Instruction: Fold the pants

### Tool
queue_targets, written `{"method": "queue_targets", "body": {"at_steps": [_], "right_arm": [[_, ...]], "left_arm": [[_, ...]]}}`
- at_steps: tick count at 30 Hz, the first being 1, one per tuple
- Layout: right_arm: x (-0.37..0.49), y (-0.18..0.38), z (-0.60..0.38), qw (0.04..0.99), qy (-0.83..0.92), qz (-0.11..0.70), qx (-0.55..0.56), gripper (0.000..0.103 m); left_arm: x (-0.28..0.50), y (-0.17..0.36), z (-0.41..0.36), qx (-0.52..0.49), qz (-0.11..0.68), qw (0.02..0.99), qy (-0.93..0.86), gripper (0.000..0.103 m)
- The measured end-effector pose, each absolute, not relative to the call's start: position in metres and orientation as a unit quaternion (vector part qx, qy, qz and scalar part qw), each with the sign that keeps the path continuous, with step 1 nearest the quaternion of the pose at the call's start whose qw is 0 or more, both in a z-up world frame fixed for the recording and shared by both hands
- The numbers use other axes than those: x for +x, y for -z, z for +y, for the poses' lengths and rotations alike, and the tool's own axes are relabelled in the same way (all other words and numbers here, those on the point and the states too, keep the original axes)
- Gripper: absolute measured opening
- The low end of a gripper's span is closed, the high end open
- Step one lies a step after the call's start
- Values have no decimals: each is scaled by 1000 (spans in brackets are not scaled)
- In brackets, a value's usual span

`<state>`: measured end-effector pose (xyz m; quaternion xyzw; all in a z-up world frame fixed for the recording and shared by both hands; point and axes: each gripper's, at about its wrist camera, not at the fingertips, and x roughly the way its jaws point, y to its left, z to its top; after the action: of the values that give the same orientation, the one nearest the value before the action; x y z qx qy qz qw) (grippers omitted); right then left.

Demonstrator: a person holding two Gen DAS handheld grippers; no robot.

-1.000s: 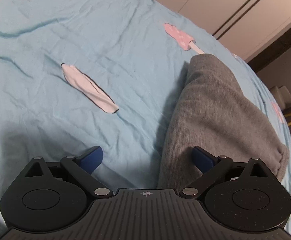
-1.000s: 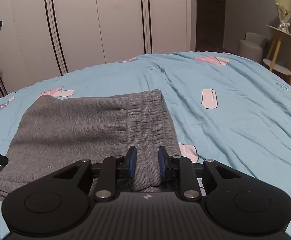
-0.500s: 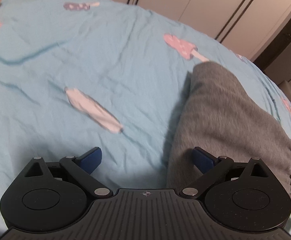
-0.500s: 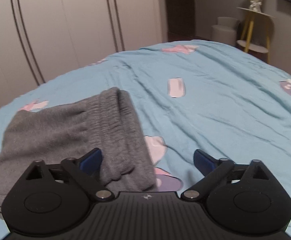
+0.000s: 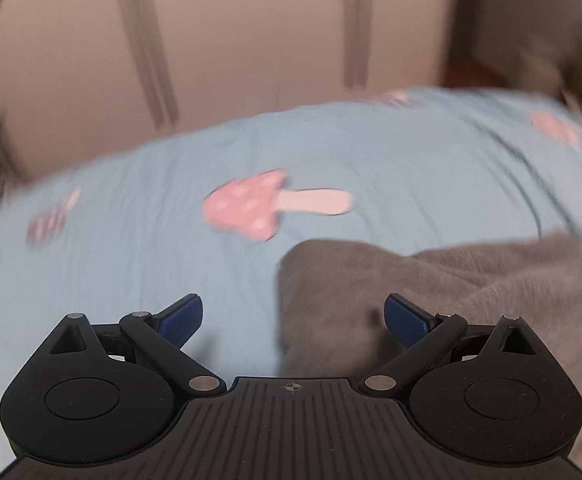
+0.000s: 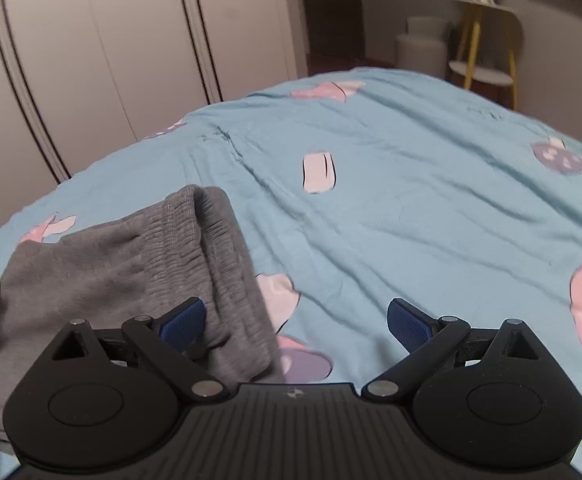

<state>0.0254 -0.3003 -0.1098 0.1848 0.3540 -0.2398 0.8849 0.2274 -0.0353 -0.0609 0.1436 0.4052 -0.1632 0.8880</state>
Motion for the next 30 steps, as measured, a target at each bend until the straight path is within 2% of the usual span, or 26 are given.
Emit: {"method": "queue_targets", "body": {"at_steps": [4,6,9,12,15,18,21,23,25,30], "right_arm": [[27,122,-316,880,218,349,236,98],[26,131,-325,872,212,352,266,98],[24,139,-334,863,202,351,302,98],[24,141,-336,861,199,351,310,98],[22,142,-336,860,200,351,312,98],[21,142,-337,858,202,351,316,98],[21,144,-340,855,200,352,325,98],[21,144,-340,855,200,352,325,98],[21,144,-340,855,200,351,325,98],[22,146,-341,852,199,351,334,98]], "left_arm": [[230,65,-60,172,412,869,211,87],[228,61,-59,139,419,861,251,88],[235,68,-58,72,467,818,328,95],[252,88,-65,62,501,808,304,90],[270,92,-68,17,518,806,286,90],[285,82,-70,-2,487,841,236,86],[297,83,-69,40,480,863,155,83],[293,82,-61,22,503,843,191,85],[277,76,-56,29,486,846,217,93],[252,76,-51,43,473,844,251,96]]}}
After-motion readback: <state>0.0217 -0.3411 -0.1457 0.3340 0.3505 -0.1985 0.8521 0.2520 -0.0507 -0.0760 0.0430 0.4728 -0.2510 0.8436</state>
